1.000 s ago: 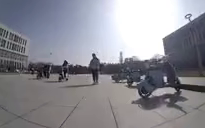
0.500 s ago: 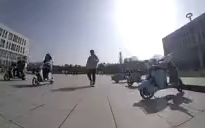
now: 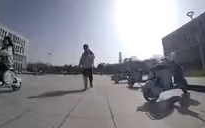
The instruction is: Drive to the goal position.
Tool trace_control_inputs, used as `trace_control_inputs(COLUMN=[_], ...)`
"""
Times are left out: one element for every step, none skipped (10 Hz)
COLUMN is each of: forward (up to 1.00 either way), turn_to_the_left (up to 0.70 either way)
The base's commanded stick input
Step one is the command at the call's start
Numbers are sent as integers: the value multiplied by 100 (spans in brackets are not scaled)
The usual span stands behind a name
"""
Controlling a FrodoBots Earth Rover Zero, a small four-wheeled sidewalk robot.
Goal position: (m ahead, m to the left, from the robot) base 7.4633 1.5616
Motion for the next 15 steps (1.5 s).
trace_control_inputs(forward=[50,50,50,50,50,50,50,50,50,50,50,50,50,50,50], turn_to_the_left=[0,0,0,0,0,0,0,0,0,0,0,0,0,0,0])
